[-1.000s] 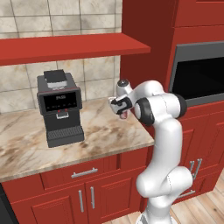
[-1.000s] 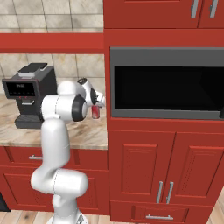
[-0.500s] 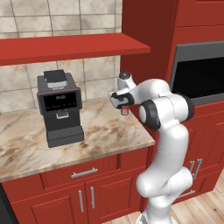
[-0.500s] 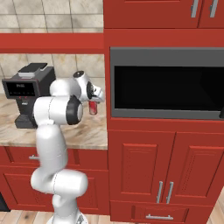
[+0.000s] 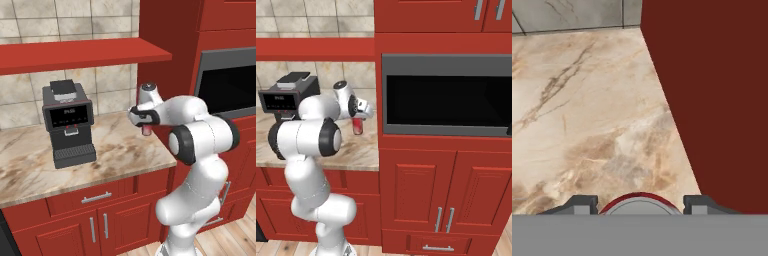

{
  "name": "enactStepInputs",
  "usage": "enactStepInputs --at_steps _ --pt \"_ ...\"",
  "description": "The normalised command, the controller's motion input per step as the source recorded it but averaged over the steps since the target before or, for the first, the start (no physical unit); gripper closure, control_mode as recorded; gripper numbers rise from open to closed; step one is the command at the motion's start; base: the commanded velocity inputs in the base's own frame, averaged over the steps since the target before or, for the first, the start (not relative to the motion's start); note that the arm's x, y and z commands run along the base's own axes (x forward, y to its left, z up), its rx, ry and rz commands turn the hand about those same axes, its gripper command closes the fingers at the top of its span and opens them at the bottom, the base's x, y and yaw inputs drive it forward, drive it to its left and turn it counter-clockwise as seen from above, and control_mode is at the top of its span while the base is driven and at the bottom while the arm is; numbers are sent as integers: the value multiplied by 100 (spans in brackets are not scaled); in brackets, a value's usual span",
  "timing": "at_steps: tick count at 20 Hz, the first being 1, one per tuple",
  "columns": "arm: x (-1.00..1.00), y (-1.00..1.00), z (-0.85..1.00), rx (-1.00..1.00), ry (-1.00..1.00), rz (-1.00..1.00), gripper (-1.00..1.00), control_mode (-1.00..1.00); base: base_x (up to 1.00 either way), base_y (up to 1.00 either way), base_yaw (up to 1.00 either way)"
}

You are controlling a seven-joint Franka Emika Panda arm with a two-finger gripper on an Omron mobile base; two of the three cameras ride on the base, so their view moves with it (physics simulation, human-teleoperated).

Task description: Four empty soda cans are scattered around the kitchen. Gather all the cans and cluster them next to the stove for recycling.

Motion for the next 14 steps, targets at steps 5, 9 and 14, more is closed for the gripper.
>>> enactStepInputs --at_steps 5,9,14 --pt "-52 0 35 0 4 8 100 -100 0 0 0" --pt "-55 2 41 0 8 9 100 -100 0 0 0" --pt "-58 4 43 0 7 9 100 -100 0 0 0"
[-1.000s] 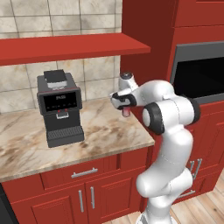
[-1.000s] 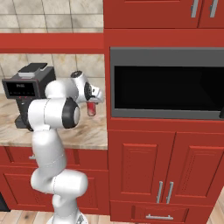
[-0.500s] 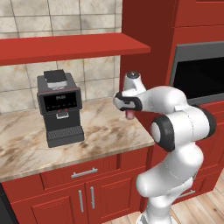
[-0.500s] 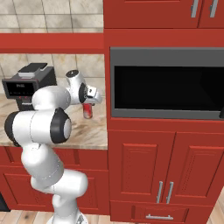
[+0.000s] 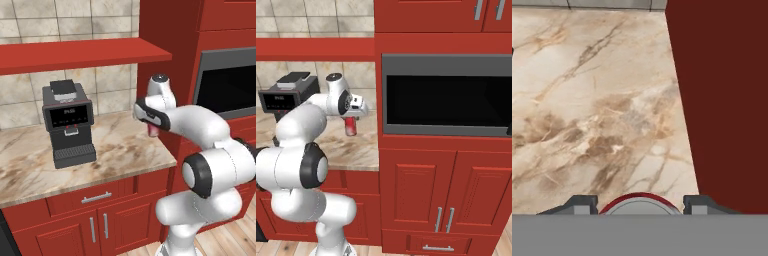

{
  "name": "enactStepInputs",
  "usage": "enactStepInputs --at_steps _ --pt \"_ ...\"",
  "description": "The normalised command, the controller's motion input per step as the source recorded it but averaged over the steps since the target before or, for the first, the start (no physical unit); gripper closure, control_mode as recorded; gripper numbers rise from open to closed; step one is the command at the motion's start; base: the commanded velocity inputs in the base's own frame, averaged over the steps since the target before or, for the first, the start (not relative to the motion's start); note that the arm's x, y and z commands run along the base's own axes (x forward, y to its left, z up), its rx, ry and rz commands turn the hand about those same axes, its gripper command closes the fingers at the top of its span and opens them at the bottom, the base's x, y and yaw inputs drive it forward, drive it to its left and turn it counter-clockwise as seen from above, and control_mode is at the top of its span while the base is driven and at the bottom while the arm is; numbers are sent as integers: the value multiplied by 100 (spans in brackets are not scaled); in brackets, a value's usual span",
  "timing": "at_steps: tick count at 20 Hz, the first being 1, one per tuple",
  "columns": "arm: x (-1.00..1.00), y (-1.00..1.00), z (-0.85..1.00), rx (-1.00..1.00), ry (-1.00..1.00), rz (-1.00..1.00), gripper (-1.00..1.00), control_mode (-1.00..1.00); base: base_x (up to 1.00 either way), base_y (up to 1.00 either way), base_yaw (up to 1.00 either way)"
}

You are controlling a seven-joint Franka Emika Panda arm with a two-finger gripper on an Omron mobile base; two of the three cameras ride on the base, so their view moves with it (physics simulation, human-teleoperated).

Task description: Four empty soda cans are scattered around the kitchen. Gather all the cans and cluster them next to the stove for recycling.

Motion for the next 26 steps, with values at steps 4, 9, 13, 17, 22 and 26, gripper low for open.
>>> enactStepInputs --at_steps 4,9,13,17,22,26 --pt "-74 7 28 1 1 8 100 -100 0 0 0" --pt "-81 14 17 0 0 8 100 -100 0 0 0" --pt "-79 10 28 0 0 9 100 -100 0 0 0" --pt "-78 10 15 1 0 10 100 -100 0 0 0" --pt "-72 5 37 5 0 10 100 -100 0 0 0" --pt "-71 3 38 8 1 10 100 -100 0 0 0"
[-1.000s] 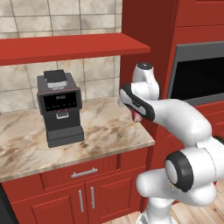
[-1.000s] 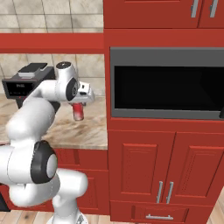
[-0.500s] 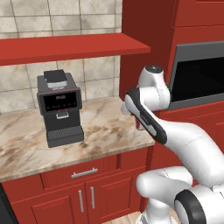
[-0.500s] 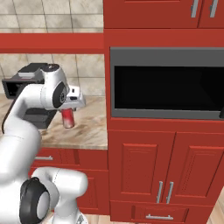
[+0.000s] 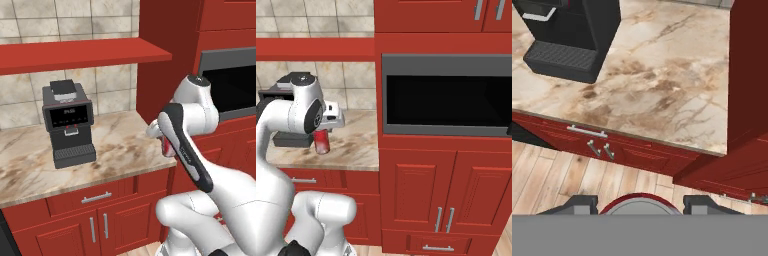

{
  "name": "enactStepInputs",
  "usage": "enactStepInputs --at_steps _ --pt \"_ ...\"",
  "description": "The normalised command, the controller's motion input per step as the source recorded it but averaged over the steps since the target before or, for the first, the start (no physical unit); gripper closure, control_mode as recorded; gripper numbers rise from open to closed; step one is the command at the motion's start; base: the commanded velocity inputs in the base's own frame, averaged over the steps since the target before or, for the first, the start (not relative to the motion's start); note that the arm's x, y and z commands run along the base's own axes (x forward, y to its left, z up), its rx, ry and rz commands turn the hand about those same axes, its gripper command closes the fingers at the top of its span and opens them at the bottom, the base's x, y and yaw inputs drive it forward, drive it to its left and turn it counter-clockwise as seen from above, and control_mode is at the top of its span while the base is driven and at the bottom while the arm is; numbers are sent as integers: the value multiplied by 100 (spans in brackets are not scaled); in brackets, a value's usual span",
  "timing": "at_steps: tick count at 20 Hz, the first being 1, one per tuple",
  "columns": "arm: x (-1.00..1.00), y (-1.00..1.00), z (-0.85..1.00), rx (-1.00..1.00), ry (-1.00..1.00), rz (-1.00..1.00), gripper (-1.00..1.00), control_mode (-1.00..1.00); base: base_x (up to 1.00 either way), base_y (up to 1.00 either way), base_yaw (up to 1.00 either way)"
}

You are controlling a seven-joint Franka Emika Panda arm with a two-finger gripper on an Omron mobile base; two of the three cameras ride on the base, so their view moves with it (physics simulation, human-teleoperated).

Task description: Four empty soda cans are scattered around the kitchen. Gather all the cans and cluster them next to the stove for recycling.

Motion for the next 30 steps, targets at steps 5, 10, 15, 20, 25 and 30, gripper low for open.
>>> enactStepInputs --at_steps 5,10,15,20,25,30 --pt "-71 1 39 8 3 11 100 -100 0 0 0" --pt "-67 1 38 11 2 8 100 -100 0 0 0" --pt "-61 0 45 16 -7 2 100 -100 0 0 0" --pt "-41 0 28 2 -27 4 100 -100 0 0 0" --pt "0 0 0 0 0 0 100 -100 0 0 0" --pt "-9 0 0 0 0 0 100 100 -9 0 0"
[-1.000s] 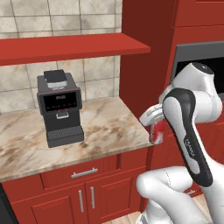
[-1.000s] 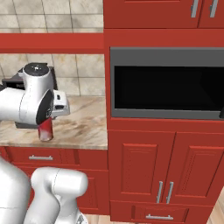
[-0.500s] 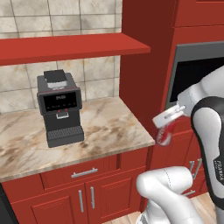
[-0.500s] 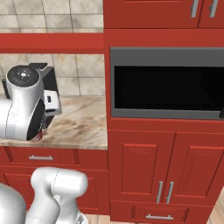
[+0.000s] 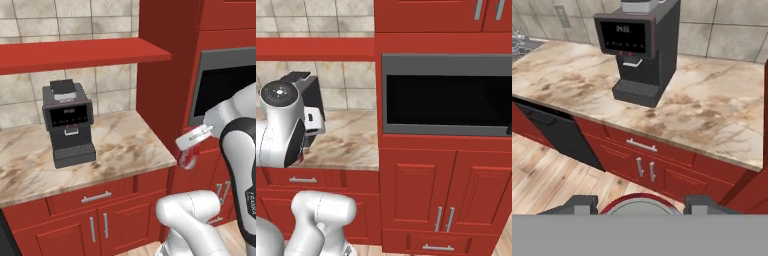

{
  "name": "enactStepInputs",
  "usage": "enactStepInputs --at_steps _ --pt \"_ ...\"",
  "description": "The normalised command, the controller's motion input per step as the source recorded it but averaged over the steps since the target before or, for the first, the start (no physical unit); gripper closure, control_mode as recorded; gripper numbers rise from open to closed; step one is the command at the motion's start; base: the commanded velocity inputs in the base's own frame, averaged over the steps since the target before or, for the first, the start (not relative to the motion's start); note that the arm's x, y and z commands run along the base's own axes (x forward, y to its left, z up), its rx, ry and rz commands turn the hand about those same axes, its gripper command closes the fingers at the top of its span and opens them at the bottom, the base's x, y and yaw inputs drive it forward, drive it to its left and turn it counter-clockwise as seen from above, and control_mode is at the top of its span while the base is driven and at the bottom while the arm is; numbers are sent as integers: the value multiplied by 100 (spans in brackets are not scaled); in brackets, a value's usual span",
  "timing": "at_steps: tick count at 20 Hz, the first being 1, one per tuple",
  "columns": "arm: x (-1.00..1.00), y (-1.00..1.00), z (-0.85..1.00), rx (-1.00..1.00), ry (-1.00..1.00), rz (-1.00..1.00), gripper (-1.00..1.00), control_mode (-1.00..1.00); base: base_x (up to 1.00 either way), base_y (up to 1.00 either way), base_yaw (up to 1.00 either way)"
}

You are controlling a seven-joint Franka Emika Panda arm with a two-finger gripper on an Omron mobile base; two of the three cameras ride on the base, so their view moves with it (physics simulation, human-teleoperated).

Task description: Four empty soda cans are scattered around the kitchen. Gather all the cans and cluster them next to the stove for recycling.

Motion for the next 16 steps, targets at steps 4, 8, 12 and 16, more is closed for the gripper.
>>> enactStepInputs --at_steps 4,8,12,16 --pt "0 0 0 0 0 0 100 100 -61 5 1" --pt "0 0 0 0 0 0 100 100 -70 12 3" --pt "0 0 0 0 0 0 100 100 -37 17 38" --pt "0 0 0 0 0 0 100 100 -9 3 50"
